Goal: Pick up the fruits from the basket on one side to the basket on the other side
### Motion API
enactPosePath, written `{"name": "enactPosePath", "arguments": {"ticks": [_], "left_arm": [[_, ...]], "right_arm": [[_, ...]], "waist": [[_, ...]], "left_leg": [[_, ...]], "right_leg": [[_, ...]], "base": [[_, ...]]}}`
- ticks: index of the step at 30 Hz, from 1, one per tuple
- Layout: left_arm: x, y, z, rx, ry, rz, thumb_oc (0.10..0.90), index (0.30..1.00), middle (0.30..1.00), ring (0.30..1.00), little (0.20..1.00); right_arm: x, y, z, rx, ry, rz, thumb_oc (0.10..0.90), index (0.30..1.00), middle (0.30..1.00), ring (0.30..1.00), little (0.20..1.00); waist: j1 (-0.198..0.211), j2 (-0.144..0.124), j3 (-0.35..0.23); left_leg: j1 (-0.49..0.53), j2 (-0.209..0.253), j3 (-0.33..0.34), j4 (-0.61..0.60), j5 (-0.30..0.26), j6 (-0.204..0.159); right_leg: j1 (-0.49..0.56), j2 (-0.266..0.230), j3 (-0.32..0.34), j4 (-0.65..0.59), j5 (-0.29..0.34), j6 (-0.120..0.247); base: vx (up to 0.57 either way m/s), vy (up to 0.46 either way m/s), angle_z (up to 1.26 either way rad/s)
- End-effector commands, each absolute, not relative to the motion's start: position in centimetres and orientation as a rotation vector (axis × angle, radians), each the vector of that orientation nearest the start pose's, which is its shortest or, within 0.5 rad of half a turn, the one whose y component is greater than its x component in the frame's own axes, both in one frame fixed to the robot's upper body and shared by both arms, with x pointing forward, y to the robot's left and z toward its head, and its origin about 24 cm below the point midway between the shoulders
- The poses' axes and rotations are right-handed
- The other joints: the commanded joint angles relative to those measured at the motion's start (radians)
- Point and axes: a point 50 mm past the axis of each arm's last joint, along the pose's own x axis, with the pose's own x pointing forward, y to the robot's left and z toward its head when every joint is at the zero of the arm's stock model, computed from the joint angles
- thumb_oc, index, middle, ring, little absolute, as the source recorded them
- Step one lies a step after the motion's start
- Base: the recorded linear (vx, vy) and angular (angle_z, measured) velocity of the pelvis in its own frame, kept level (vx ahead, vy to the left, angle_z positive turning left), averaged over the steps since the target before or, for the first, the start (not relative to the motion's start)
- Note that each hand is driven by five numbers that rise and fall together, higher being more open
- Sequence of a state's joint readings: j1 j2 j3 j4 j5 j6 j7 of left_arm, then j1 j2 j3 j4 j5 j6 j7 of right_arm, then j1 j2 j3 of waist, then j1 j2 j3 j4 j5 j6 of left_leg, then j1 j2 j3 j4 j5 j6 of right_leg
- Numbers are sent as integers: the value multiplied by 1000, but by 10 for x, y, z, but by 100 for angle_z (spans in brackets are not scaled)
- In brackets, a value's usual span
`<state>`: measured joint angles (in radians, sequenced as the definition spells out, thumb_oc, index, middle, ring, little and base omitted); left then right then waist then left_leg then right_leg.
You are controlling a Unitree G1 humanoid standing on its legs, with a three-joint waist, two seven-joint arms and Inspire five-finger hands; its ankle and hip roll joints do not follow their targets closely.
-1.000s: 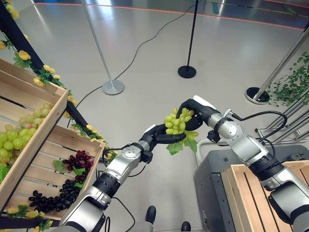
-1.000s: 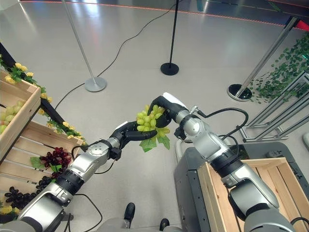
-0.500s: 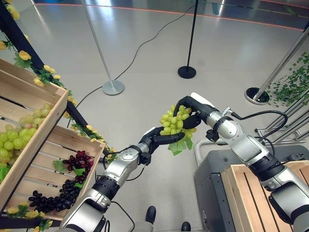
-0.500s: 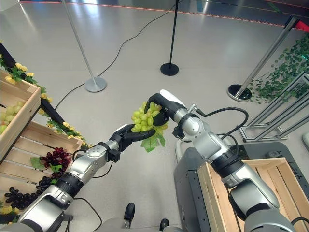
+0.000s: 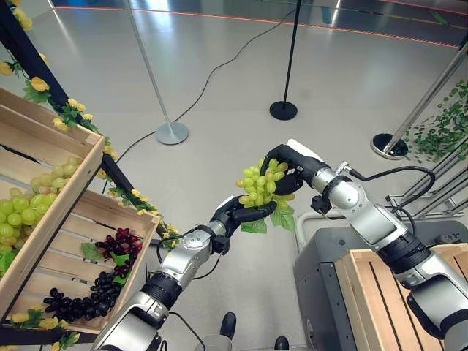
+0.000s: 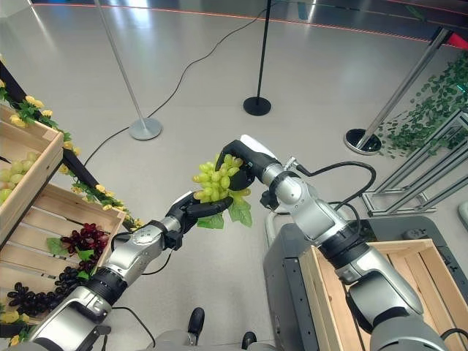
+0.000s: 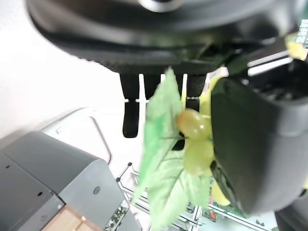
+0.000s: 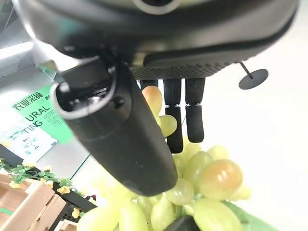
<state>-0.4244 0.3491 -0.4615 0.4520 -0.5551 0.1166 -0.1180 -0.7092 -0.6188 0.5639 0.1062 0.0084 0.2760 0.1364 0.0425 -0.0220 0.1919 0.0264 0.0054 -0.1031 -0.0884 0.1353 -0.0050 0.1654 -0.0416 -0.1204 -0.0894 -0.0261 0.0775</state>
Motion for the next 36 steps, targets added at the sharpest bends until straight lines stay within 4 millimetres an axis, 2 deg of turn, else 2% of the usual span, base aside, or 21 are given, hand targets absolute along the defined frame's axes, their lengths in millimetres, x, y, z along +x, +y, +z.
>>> {"name": "enactPosePath", "arguments": {"ticks": [1,8,12,17,21,30,36], "left_arm": [[322,103,43,-100,145,-474,400,300,300,300,300],[323,111,44,-101,134,-446,400,300,300,300,300],[324,122,47,-88,129,-418,400,300,300,300,300],[325,133,51,-69,129,-396,400,300,300,300,300],[325,139,51,-55,127,-383,400,300,300,300,300],[325,147,54,-52,108,-367,400,300,300,300,300],[326,149,64,-114,35,-349,400,300,300,300,300]], "right_arm": [[341,-90,228,-854,-471,469,800,900,900,900,900],[350,-108,228,-1090,-404,366,800,900,900,900,900],[356,-133,225,-1296,-263,328,800,900,900,900,900],[361,-157,222,-1399,-93,299,800,900,900,900,900],[361,-169,220,-1404,-30,287,800,900,900,900,900],[358,-179,211,-1363,-27,278,800,900,900,900,900],[357,-189,202,-1264,-45,205,800,900,900,900,900]], "waist": [[13,-43,-161],[11,-45,-161],[8,-51,-160],[1,-57,-159],[-4,-59,-154],[-17,-56,-149],[-22,-52,-146]], "left_leg": [[83,-20,67,1,-121,5],[83,-20,68,1,-121,5],[84,-19,71,1,-120,4],[84,-17,76,1,-120,2],[87,-16,79,1,-119,2],[90,-11,90,1,-123,0],[93,-12,88,1,-126,0]], "right_leg": [[-42,-21,5,2,71,-9],[-43,-20,6,2,73,-8],[-42,-20,7,2,74,-6],[-42,-18,10,2,76,-5],[-42,-17,14,4,78,-6],[-43,-15,24,4,79,-5],[-41,-16,27,4,77,-6]], "base": [[0,0,0],[0,0,0],[0,0,0],[0,0,0],[-1,-11,-3],[-4,-9,-4],[5,4,-2]]}}
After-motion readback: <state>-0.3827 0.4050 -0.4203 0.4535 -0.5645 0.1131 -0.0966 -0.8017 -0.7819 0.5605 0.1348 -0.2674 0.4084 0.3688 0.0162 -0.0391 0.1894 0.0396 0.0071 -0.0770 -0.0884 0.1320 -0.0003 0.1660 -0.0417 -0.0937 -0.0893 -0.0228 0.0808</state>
